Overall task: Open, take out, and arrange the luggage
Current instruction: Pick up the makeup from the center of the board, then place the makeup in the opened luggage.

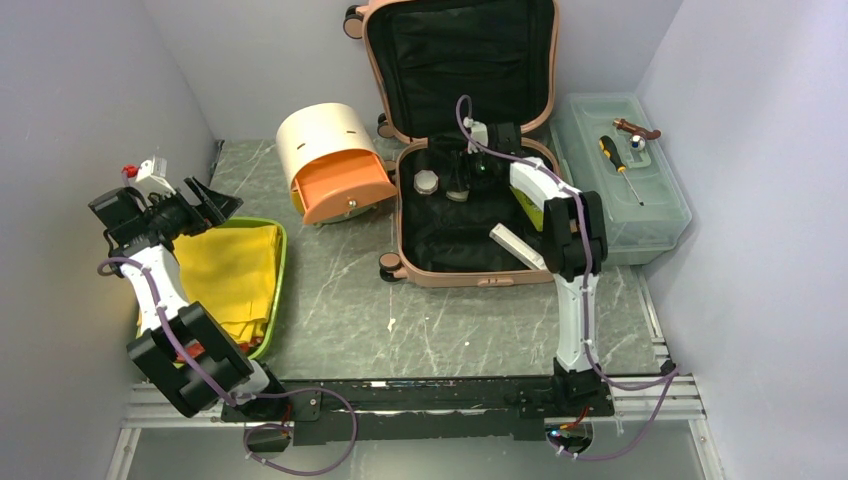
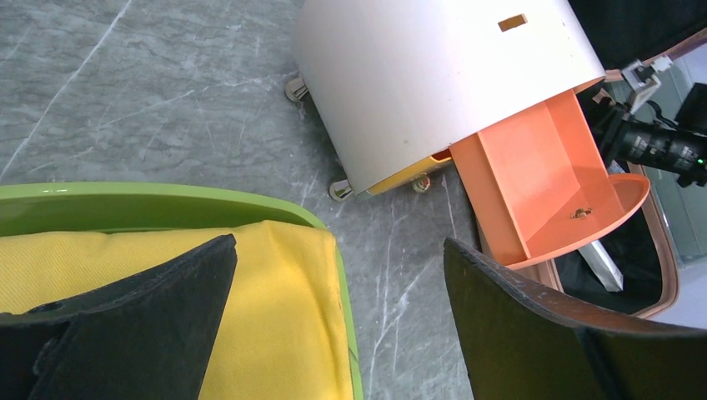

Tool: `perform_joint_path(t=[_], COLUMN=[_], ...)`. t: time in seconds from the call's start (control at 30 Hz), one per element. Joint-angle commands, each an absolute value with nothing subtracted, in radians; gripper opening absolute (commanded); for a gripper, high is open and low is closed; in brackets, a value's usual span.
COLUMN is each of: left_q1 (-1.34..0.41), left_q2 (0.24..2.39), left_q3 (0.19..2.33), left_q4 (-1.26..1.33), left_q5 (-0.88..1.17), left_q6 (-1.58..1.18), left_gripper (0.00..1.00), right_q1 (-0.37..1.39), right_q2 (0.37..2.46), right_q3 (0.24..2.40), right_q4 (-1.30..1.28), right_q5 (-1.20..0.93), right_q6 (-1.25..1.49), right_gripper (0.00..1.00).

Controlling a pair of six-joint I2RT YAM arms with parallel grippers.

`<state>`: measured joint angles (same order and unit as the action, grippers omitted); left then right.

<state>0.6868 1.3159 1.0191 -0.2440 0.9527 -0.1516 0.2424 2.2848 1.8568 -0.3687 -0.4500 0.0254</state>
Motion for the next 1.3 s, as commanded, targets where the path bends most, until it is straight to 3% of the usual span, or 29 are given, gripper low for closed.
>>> perform_joint_path(t=[0.0,0.2,0.33,0.5,0.77,1.07,1.27], left_q1=[0.693,0.693,0.693,0.695,0.696,0.698,0.698], left_q2=[1.312,1.31,1.306,1.301,1.299,1.306,1.313], left_q3=[1.028,1.026,1.025,1.026,1.026,1.032,1.034], left_q4=[-0.203,-0.198,-0.198,-0.205,-0.208,-0.223,-0.22], left_q5=[0.989,0.992,0.991,0.99,0.989,0.991,0.996], left_q6=[-0.161,-0.167,-0.167,-0.163,-0.16,-0.146,-0.147], left_gripper=[0.99,0.99,0.99,0.99,0.99,1.0,1.0], right_q1=[0.246,0.265,0.291,0.309,0.31,0.297,0.256], right_q2=[2.101,2.0,2.008,2.01,1.999,1.958,1.887], right_q3=[1.692,1.504,1.472,1.468,1.586,1.778,1.702], right_q4=[-0.3,-0.254,-0.283,-0.276,-0.428,-0.738,-0.888], right_q5=[-0.522,-0.472,-0.404,-0.355,-0.384,-0.346,-0.26], right_q6=[-0.116,-0.222,-0.281,-0.312,-0.344,-0.502,-0.612], right_gripper=[0.6,0.63,0.7,0.72,0.99,1.0,1.0])
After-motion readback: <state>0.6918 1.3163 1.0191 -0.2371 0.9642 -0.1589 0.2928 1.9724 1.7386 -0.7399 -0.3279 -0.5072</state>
